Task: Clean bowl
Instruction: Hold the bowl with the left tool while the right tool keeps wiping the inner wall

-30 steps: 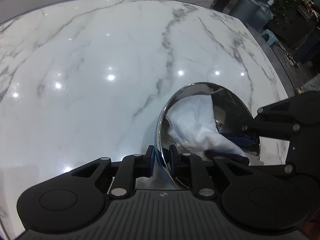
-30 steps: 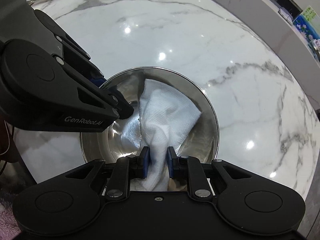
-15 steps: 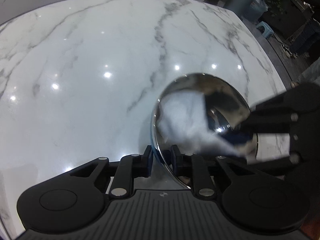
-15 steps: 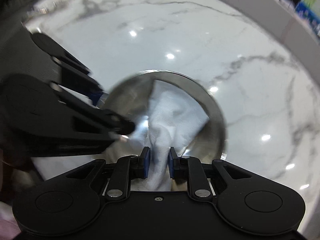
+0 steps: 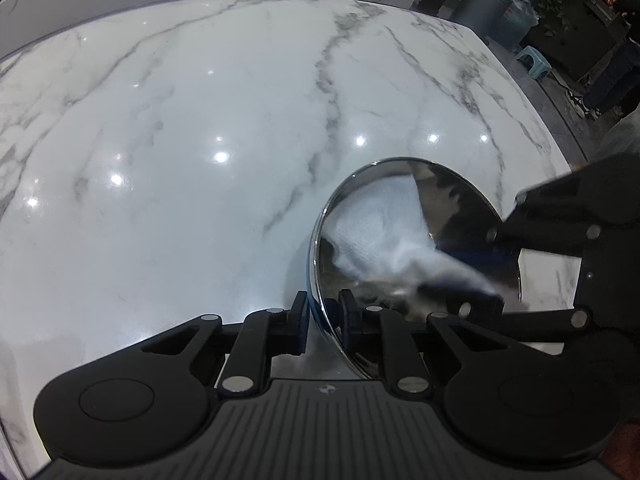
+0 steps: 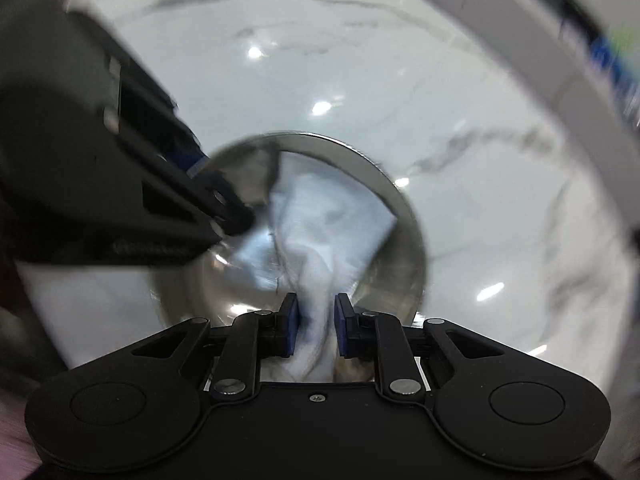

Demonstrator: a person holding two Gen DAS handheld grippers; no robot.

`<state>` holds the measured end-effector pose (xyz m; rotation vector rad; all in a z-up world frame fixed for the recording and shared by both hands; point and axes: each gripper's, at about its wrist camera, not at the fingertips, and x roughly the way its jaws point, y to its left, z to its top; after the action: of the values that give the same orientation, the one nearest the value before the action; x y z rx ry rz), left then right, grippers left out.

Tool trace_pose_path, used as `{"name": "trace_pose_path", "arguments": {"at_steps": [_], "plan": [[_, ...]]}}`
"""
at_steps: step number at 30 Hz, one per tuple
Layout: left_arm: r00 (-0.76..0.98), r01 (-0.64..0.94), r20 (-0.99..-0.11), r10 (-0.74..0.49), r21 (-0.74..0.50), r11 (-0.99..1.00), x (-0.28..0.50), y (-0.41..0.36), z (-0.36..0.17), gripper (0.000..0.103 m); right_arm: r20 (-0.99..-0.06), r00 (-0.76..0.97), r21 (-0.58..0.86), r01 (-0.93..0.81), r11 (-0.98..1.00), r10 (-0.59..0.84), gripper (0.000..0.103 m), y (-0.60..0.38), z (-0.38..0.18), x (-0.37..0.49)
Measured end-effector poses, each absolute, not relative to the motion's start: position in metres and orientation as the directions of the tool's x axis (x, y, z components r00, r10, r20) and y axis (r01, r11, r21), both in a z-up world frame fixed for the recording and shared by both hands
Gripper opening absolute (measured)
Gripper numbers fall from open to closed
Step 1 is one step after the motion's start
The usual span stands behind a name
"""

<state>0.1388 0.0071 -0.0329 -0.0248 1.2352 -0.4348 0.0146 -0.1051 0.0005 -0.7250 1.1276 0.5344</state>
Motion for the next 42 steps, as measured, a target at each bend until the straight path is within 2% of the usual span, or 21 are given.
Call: {"name": "trace_pose_path", "arguments": {"at_steps": [4,7,10,19,24,26,30,34,37,38,39,41,42], "plan": [[0.214,0.314,-0.912,-0.349,-0.274,0.909,0.138,0.007,-0.034,0.017,-0.939,0.342,-0.236,-0.704,0.67,0.029,0.016,-0.107,0.003,0.004],[0.166,0.334,-0.914,-0.37,-0.301,0.893,0.135,0.004,-0.037,0.024,-0.94,0.341,-0.238,-0.705,0.668,0.025,0.017,-0.11,0.004,0.001],[0.153,0.346,-0.914,-0.375,-0.306,0.887,0.132,0.003,-0.037,0.026,-0.94,0.341,-0.239,-0.706,0.666,0.024,0.016,-0.112,0.01,-0.001],[0.217,0.314,-0.912,-0.349,-0.274,0.909,0.136,0.009,-0.034,0.016,-0.95,0.308,-0.197,-0.707,0.679,0.045,0.017,-0.118,0.011,0.031],[0.257,0.294,-0.908,-0.329,-0.251,0.922,0.139,0.011,-0.032,0.012,-0.963,0.184,0.018,-0.685,0.728,0.197,0.017,-0.121,0.017,0.034],[0.262,0.298,-0.908,-0.327,-0.246,0.922,0.139,0.011,-0.031,0.012,-0.962,0.166,0.046,-0.685,0.727,0.217,0.017,-0.121,0.019,0.031],[0.264,0.302,-0.907,-0.329,-0.246,0.921,0.14,0.012,-0.031,0.012,-0.969,0.185,-0.012,-0.702,0.712,0.166,0.016,-0.12,0.02,0.024],[0.263,0.301,-0.907,-0.33,-0.248,0.921,0.141,0.011,-0.032,0.012,-0.952,0.301,-0.189,-0.716,0.671,0.053,0.017,-0.117,0.021,0.014],[0.256,0.292,-0.908,-0.331,-0.254,0.922,0.142,0.011,-0.033,0.012,-0.951,0.304,-0.193,-0.716,0.671,0.05,0.017,-0.117,0.023,0.007],[0.246,0.292,-0.911,-0.332,-0.257,0.921,0.141,0.011,-0.033,0.014,-0.951,0.303,-0.192,-0.715,0.672,0.052,0.017,-0.117,0.024,0.004],[0.224,0.296,-0.916,-0.333,-0.262,0.919,0.141,0.01,-0.035,0.021,-0.952,0.301,-0.186,-0.713,0.676,0.056,0.017,-0.119,0.025,0.004],[0.188,0.306,-0.92,-0.344,-0.278,0.911,0.14,0.008,-0.039,0.029,-0.953,0.295,-0.174,-0.71,0.683,0.064,0.017,-0.121,0.026,0.006],[0.172,0.314,-0.918,-0.356,-0.292,0.904,0.138,0.006,-0.04,0.029,-0.954,0.293,-0.167,-0.706,0.688,0.07,0.017,-0.123,0.025,0.01]]}}
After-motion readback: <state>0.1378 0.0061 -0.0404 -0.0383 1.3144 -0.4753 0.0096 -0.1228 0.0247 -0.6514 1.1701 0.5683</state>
